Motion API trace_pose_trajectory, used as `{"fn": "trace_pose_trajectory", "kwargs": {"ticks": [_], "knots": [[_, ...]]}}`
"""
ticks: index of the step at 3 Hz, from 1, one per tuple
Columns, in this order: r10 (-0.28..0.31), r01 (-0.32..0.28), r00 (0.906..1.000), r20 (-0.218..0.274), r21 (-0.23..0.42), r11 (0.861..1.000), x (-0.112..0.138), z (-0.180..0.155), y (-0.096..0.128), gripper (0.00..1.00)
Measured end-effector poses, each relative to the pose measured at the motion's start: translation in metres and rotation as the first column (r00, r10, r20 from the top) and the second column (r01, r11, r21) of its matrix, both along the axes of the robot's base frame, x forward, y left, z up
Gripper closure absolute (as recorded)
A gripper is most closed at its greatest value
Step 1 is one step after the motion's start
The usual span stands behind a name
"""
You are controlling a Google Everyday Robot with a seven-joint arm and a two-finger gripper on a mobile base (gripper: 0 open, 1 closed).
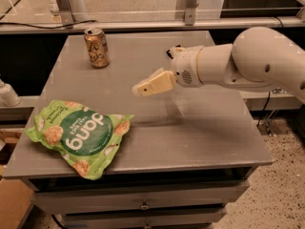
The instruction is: Knock orange can over
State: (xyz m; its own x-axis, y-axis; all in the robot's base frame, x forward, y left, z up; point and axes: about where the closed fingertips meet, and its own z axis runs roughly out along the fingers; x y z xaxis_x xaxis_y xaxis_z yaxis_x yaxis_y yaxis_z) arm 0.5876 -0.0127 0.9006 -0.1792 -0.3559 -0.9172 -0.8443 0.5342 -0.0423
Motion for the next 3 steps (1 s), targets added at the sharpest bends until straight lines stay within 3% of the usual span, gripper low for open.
{"fn": "trace_pose_trajectory", "kwargs": {"ticks": [1,3], "knots": [[-0.039,0.036,0.9986,0.036,0.084,0.996,0.021,-0.007,0.022,0.00],[-0.073,0.048,0.9908,0.114,0.211,0.976,0.063,-0.007,0.070,0.00]]}}
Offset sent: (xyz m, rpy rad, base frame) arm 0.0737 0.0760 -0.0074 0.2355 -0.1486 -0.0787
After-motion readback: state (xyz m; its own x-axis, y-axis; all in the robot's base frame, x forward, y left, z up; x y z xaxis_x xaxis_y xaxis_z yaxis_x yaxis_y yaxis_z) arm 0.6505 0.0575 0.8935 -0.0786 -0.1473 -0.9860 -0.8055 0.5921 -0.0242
